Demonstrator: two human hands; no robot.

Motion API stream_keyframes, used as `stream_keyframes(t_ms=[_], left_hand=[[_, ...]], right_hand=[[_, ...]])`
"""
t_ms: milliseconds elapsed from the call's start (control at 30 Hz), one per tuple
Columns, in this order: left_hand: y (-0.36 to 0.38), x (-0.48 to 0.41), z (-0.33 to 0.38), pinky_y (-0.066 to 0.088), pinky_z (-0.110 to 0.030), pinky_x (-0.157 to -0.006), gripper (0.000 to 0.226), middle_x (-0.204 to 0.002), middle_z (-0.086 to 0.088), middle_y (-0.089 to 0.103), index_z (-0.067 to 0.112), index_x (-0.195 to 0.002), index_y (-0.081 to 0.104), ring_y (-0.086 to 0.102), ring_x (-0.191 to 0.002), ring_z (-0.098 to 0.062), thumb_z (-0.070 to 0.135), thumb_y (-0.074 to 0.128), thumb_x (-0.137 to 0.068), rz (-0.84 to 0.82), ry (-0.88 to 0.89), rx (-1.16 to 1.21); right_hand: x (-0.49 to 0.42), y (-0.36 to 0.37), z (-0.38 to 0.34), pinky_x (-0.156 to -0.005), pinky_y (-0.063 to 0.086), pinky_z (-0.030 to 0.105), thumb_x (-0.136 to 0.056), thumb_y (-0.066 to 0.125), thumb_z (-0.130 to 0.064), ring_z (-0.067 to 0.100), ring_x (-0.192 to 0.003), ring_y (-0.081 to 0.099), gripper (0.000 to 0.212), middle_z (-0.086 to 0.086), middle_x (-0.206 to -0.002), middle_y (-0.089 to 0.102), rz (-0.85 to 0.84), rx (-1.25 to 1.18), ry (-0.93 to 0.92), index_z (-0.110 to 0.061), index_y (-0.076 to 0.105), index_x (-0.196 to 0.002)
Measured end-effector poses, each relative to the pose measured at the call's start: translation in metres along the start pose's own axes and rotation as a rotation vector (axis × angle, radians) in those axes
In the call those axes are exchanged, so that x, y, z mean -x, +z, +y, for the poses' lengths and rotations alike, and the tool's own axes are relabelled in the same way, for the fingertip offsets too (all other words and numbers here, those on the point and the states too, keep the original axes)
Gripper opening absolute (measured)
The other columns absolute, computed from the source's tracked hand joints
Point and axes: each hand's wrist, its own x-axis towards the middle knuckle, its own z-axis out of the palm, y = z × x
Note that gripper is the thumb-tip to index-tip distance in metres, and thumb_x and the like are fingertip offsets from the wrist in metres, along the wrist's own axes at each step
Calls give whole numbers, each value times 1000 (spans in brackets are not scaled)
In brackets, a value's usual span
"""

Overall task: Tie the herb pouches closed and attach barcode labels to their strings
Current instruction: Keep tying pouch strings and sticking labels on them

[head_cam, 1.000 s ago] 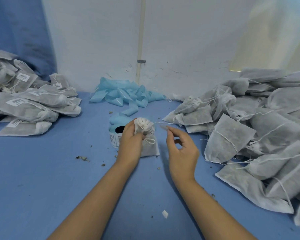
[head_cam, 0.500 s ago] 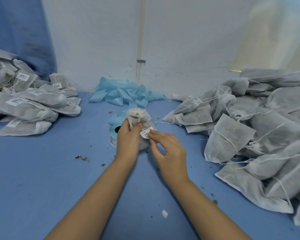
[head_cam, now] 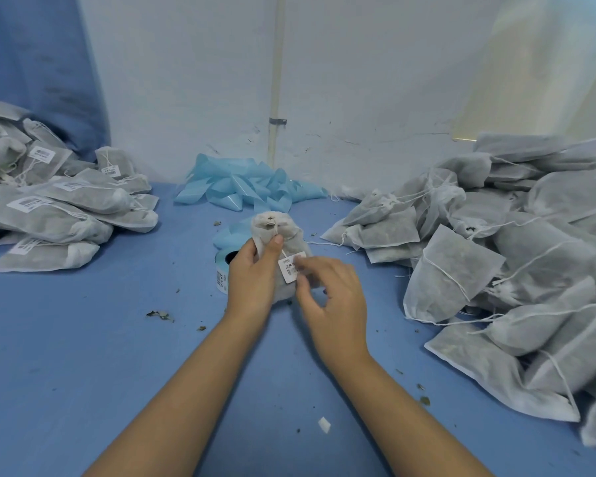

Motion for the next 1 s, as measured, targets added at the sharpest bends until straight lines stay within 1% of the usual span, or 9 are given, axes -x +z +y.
stream_keyframes(t_ms=[67,133,267,333,467,667,800,900,1000], left_hand=[[0,1,0,52,-17,-58,11,-68,11,70,20,-83,68,64,-63,-3,22,61,-92,-65,-25,-10],[1,2,0,52,-19,-59,9,-69,9,71,21,-82,69,65,-63,-4,23,64,-89,-110,-49,-22],[0,4,-2,53,-21,-62,9,-76,5,73,20,-84,71,67,-69,-7,29,69,-84,-158,-88,-19],[-2,5,-5,54,-19,-61,15,-81,5,74,20,-89,71,69,-74,-8,32,72,-80,-216,-110,3],[-3,9,-13,58,-25,-67,17,-88,4,75,19,-94,72,71,-85,-9,31,71,-82,-330,-222,-13],[-10,7,-16,55,-19,-64,13,-91,3,75,18,-92,74,70,-84,-7,27,66,-86,-359,-270,38],[-11,7,-15,55,-19,-64,16,-92,-1,75,15,-94,72,70,-82,-10,27,65,-85,-374,-290,90],[-10,10,-12,54,-21,-54,22,-77,-7,73,10,-95,69,67,-58,-18,30,62,-89,-367,-229,-9],[-3,15,-10,39,-18,-40,30,-53,-4,57,9,-82,63,47,-37,-11,37,58,-92,-304,-114,-217]], right_hand=[[-3,-2,2,-81,43,17,-86,62,-26,5,-98,53,33,-21,-111,54,17,-140,203,-28,59,-118],[-5,-4,7,-82,44,18,-88,66,-25,5,-98,55,35,-17,-113,56,-20,-275,400,-25,55,-121],[-9,-8,13,-67,51,21,-89,64,-14,10,-75,64,9,-1,-81,71,-162,-706,645,-7,69,-92],[-11,-10,15,-70,54,24,-87,66,-16,14,-76,66,10,5,-83,72,-108,-786,705,-7,70,-90],[-14,-11,17,-86,51,39,-88,66,-20,21,-84,65,12,11,-90,71,-11,-829,765,-9,70,-90],[-15,-11,17,-85,47,39,-88,65,-20,25,-86,61,12,13,-87,68,-3,-890,786,-11,69,-80],[-14,-9,17,-86,47,39,-87,66,-18,25,-86,61,11,14,-88,68,10,-928,791,-9,70,-82],[-14,-9,18,-83,49,37,-88,65,-21,23,-83,62,14,12,-86,69,16,-895,776,-10,70,-82],[-15,-10,18,-67,52,24,-86,65,-28,14,-72,64,17,6,-81,70,24,-931,805,-13,69,-80]])
